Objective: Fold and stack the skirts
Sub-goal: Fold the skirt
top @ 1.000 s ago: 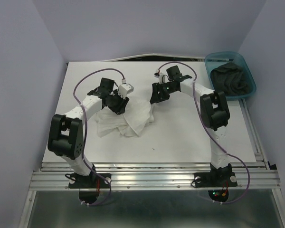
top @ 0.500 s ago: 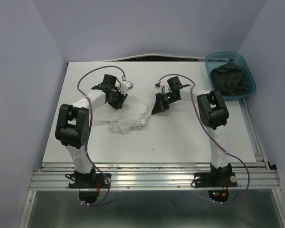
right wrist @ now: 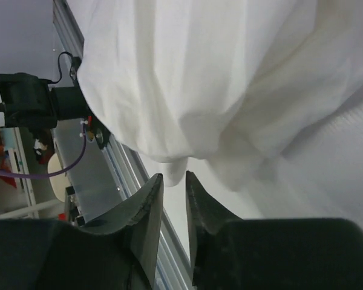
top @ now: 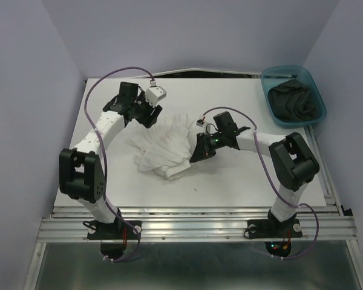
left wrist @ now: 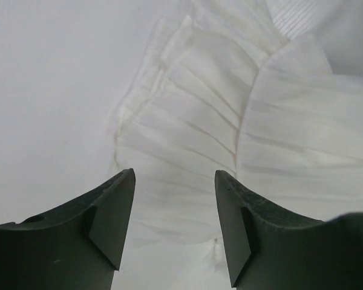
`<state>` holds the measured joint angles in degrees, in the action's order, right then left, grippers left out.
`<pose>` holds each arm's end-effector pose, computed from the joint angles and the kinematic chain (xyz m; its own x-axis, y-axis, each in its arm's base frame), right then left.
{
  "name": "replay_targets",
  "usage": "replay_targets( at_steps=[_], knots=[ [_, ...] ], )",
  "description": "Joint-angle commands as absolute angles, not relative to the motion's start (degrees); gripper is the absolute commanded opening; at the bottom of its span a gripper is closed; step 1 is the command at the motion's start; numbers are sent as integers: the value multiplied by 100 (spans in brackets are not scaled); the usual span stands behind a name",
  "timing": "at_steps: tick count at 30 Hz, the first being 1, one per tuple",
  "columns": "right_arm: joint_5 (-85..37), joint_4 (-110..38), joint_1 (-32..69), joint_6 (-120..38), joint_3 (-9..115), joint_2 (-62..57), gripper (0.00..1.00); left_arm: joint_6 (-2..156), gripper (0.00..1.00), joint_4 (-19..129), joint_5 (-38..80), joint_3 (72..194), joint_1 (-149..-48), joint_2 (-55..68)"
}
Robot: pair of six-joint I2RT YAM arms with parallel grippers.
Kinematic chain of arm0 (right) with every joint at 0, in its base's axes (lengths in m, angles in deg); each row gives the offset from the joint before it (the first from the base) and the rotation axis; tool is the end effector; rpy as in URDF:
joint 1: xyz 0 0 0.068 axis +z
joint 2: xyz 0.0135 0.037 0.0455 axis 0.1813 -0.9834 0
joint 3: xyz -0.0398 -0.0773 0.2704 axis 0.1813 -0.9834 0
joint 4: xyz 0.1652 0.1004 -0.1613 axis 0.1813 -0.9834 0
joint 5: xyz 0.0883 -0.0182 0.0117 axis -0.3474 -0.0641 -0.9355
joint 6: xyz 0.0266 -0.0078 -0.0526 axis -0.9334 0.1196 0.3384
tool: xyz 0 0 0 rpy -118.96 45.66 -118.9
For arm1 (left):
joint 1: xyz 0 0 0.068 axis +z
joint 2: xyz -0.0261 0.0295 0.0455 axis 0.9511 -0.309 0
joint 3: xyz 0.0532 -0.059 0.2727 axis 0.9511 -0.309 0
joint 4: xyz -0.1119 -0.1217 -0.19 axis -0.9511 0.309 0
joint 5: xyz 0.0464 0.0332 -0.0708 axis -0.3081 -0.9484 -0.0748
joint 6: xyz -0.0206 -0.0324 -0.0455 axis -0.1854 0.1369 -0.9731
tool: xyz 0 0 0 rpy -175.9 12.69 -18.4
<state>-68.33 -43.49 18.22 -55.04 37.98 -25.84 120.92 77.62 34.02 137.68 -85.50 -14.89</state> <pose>0.3018 0.2040 0.1807 -0.9019 -0.2433 -0.3569 -0.4300 0.4263 0.7958 0.3658 -0.1041 0.2892 -0.2747 0.5770 -0.7692 0.7491 0.6299 0.2050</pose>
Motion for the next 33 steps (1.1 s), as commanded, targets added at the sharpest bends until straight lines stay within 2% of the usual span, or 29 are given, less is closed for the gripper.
replay_targets(
  at_steps=[1, 5, 7, 9, 15, 19, 20, 22, 24, 28, 33],
  knots=[
    [-6651, -4813, 1628, -5299, 4101, -2394, 31, 12179, 68, 7832, 3348, 13577, -8913, 22],
    [-6310, -5430, 1487, -5166, 4006, -2290, 32, 12558, 71, 7912, 2687, 12812, -9914, 754],
    [-5976, -5431, 1425, -5175, 3830, -2132, 45, 12472, 74, 7938, 2652, 12557, -10301, 886],
    [-5703, -5309, 1425, -5297, 3777, -2130, 50, 12051, 77, 7947, 2599, 12425, -10730, 808],
    [-6131, -4912, 1425, -5570, 3891, -2657, 45, 11319, 79, 7447, 1836, 11994, -11760, 764],
    [-6404, -4702, 1425, -5693, 3917, -2957, 45, 11380, 71, 7235, 1422, 11738, -12419, 685],
    [-6430, -4649, 1425, -5720, 3891, -3035, 44, 11442, 65, 7244, 1378, 11712, -12499, 641],
    [-6483, -4587, 1425, -5720, 3882, -3124, 43, 11626, 58, 7305, 1116, 11685, -12736, 500],
    [-6501, -4578, 1425, -5694, 3917, -3247, 40, 11811, 56, 7384, 965, 11694, -12904, 325],
    [-6580, -4569, 1425, -5720, 3996, -3361, 37, 11943, 57, 7428, 754, 11712, -13229, 44],
    [-6712, -4534, 1425, -5755, 4005, -3405, 38, 12048, 61, 7481, 692, 11686, -13318, -282]
  ],
)
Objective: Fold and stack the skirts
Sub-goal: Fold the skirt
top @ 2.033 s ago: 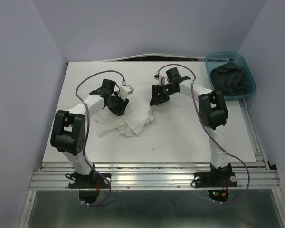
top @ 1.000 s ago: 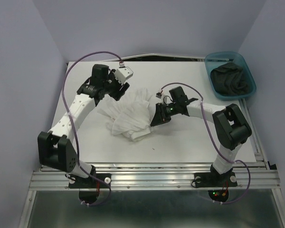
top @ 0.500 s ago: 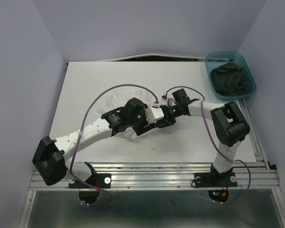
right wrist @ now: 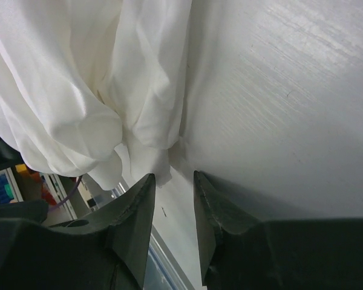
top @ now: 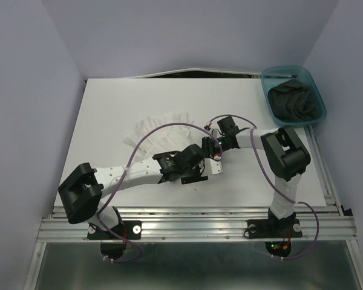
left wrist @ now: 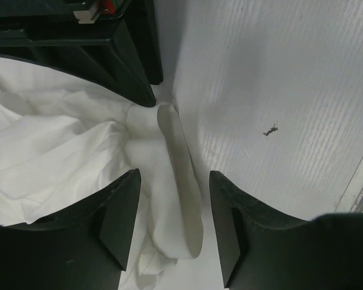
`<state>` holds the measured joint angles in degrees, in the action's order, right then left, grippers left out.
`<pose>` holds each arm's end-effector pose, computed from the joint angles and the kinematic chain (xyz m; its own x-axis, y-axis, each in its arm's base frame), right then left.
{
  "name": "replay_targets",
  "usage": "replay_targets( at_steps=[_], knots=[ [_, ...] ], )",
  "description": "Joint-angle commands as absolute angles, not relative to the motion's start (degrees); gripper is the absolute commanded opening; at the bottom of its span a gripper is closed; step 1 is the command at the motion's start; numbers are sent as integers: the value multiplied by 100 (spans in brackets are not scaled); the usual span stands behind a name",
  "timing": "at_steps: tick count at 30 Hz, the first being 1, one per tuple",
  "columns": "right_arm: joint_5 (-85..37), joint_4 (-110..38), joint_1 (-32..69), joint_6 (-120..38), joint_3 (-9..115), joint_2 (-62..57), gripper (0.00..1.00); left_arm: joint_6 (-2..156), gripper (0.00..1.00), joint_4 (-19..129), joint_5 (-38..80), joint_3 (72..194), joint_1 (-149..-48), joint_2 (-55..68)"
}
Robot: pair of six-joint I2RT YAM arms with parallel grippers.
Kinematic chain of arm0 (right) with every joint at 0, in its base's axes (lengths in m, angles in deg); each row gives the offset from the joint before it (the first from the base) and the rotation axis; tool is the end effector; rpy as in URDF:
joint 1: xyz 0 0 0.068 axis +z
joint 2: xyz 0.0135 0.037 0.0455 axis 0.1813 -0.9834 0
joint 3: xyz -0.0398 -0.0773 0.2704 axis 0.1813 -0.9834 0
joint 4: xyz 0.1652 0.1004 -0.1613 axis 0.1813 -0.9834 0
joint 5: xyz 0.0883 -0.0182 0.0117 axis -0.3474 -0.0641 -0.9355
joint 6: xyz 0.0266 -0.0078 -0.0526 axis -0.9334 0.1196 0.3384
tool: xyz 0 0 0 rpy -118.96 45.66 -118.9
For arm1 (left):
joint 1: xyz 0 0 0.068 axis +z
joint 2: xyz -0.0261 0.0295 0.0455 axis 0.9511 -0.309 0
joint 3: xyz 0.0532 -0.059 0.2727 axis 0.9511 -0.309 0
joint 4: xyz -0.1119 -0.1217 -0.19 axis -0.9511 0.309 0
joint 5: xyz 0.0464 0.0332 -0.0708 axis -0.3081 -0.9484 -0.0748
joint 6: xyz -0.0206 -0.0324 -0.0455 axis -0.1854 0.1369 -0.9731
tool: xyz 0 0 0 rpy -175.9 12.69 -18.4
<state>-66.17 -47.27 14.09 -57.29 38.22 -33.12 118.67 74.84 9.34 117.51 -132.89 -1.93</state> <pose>0.3175 0.1814 0.1334 -0.9736 -0.1662 -0.1563 -0.2234 0.5555 0.8010 0.1526 -0.2687 0.2507 0.1285 0.7954 -0.5923 0.9103 0.1425 0.3888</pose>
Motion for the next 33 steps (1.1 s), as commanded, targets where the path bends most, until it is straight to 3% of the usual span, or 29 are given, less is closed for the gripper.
replay_targets(
  at_steps=[1, 5, 12, 19, 23, 27, 33],
  knots=[
    [-6729, -4508, 1425, -5781, 4005, -3405, 40, 12092, 63, 7481, 657, 11659, -13318, -326],
    [-6817, -4473, 1425, -5799, 4040, -3484, 46, 12110, 64, 7315, 358, 11519, -13309, -554],
    [-6905, -4385, 1425, -5852, 4032, -3485, 47, 12110, 61, 7042, -125, 11334, -13300, -739],
    [-6817, -4385, 1425, -5764, 4005, -3493, 39, 12075, 46, 6928, -196, 11281, -13300, -590],
    [-6782, -4393, 1425, -5738, 3996, -3520, 28, 12066, 20, 6972, -178, 11334, -13247, -528],
    [-6756, -4385, 1425, -5720, 3996, -3493, 21, 12066, 3, 6980, -73, 11430, -13177, -485],
    [-6809, -4376, 1478, -5729, 3970, -3476, 18, 12101, 0, 7024, 102, 11641, -13159, -607]
  ],
)
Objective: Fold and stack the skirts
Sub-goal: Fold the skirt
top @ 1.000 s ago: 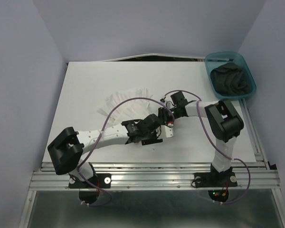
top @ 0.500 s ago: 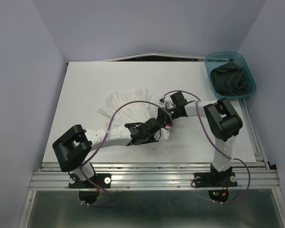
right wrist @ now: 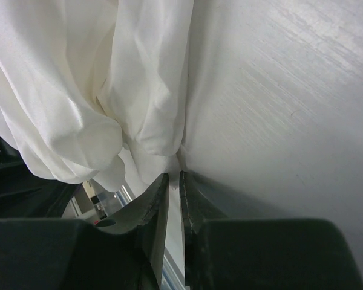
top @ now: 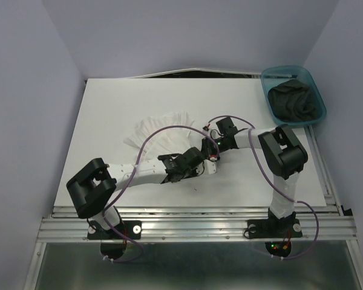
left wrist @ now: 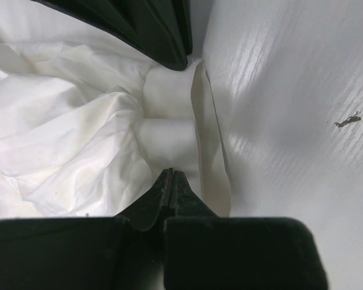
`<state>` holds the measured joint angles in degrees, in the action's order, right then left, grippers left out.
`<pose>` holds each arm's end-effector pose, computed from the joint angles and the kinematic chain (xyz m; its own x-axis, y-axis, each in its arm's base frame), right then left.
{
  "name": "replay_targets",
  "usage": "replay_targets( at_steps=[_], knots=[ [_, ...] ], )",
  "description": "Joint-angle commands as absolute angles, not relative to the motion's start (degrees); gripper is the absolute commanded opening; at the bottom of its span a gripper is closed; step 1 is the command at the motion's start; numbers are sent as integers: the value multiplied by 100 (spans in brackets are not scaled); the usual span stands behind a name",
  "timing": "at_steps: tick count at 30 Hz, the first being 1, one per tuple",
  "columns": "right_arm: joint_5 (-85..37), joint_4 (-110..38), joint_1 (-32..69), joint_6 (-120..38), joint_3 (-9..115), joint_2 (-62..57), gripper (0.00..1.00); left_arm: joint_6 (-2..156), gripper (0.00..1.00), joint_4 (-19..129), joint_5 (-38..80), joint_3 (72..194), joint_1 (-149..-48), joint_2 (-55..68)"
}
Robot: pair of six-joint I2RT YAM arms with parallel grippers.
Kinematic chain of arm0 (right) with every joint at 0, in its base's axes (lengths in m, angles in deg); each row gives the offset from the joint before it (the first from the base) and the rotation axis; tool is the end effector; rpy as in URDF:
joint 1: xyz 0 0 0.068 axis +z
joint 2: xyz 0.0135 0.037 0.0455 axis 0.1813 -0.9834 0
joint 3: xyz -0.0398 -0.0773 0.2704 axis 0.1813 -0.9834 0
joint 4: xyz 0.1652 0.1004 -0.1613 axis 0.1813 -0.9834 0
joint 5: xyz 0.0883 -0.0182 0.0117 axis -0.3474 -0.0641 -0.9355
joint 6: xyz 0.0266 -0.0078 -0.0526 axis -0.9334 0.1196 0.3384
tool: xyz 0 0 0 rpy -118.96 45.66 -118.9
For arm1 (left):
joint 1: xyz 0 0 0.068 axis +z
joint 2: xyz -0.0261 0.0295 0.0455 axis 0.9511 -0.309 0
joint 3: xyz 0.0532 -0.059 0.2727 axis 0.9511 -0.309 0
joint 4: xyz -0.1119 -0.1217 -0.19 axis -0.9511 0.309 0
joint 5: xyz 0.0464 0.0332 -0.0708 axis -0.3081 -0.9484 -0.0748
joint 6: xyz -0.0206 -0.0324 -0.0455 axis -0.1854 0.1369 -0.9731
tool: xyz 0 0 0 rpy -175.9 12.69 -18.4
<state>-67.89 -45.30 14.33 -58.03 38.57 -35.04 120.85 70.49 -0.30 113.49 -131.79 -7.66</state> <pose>0.3206 0.1854 0.1257 -0.9741 -0.1726 -0.1458 -0.2167 0.5317 0.8187 0.1671 -0.2674 0.2065 0.0823 0.8902 -0.4480 0.8586 0.1649 0.4854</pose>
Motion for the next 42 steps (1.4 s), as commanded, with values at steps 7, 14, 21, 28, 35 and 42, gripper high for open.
replay_targets(
  at_steps=[7, 14, 21, 28, 35, 42],
  knots=[
    [-6800, -4376, 1478, -5702, 3935, -3458, 18, 12154, 12, 7261, 252, 11729, -13151, -625],
    [-6738, -4385, 1478, -5711, 3917, -3458, 18, 12295, 45, 7534, 155, 11440, -13151, -423],
    [-6765, -4402, 1478, -5720, 3961, -3502, 18, 12409, 45, 7394, -213, 11264, -13151, -563],
    [-6765, -4420, 1478, -5685, 3935, -3493, 18, 12488, 39, 7095, -547, 11237, -13151, -722],
    [-6809, -4429, 1478, -5702, 3970, -3537, 18, 12541, 7, 6998, -609, 11316, -13151, -722],
    [-6852, -4420, 1478, -5711, 3961, -3520, 18, 12488, 0, 6998, -197, 11571, -13151, -642]
  ],
)
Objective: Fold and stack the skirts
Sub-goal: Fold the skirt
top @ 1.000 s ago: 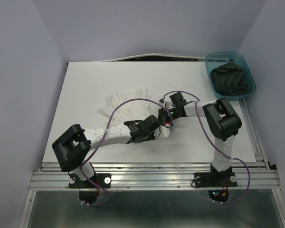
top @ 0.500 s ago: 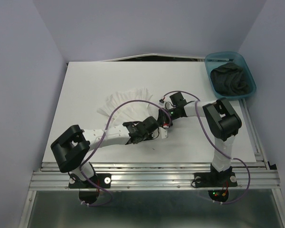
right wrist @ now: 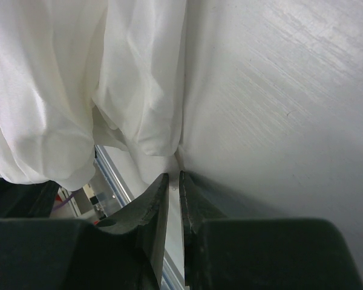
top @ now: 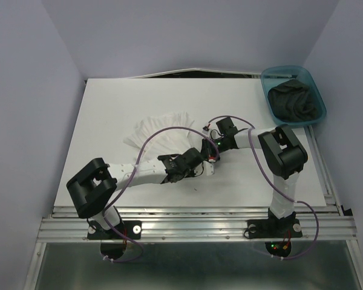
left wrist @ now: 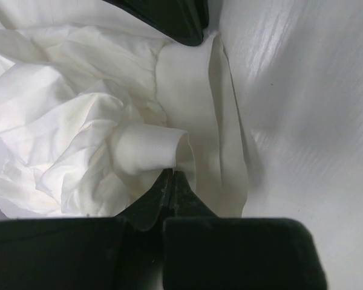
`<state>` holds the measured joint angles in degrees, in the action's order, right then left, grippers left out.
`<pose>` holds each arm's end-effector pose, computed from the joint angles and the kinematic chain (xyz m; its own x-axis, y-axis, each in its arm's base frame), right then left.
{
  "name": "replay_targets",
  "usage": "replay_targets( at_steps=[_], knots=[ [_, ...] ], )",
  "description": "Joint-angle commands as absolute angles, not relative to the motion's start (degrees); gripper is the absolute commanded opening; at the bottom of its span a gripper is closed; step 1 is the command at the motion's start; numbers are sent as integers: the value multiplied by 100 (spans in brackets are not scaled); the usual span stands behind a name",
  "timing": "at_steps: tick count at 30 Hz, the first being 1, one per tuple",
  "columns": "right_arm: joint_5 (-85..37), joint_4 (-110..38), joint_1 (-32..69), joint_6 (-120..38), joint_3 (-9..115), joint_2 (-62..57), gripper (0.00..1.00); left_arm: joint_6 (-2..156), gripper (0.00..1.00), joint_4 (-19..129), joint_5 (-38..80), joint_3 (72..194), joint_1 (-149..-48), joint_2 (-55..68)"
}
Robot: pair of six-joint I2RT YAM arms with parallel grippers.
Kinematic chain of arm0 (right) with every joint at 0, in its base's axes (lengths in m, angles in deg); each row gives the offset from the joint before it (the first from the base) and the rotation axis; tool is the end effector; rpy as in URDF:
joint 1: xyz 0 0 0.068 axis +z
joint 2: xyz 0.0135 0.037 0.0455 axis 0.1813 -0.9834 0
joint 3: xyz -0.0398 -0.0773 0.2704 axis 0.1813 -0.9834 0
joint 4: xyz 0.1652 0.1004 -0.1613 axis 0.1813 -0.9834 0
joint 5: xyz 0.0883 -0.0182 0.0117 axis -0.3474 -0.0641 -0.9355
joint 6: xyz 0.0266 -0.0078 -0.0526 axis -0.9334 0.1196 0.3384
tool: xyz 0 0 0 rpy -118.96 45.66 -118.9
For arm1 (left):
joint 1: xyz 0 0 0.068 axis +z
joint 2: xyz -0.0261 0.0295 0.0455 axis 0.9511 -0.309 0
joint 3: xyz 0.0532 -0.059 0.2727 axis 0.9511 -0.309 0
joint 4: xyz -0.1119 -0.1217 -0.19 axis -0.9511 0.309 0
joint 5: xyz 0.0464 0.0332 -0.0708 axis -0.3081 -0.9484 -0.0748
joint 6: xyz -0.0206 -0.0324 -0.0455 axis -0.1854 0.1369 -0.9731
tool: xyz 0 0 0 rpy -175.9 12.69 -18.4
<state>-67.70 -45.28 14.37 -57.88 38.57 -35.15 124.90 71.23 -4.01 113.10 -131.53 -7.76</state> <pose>0.3206 0.1856 0.1250 -0.9737 -0.1737 -0.1471 -0.2187 0.5342 0.8166 0.1693 -0.2629 0.2036 0.1142 0.9227 -0.3683 0.8283 0.1163 0.5480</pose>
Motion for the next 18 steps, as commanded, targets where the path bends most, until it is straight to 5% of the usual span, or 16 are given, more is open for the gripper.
replay_targets(
  at_steps=[1, 16, 18],
  knots=[
    [-6861, -4411, 1478, -5711, 3961, -3520, 18, 12462, 0, 7015, -153, 11676, -13151, -651],
    [-6958, -4358, 1478, -5720, 3847, -3353, 19, 12243, 1, 6541, 471, 11729, -13107, -1188],
    [-6941, -4367, 1478, -5711, 3829, -3274, 20, 12189, 27, 6707, 507, 11756, -13098, -899]
  ],
)
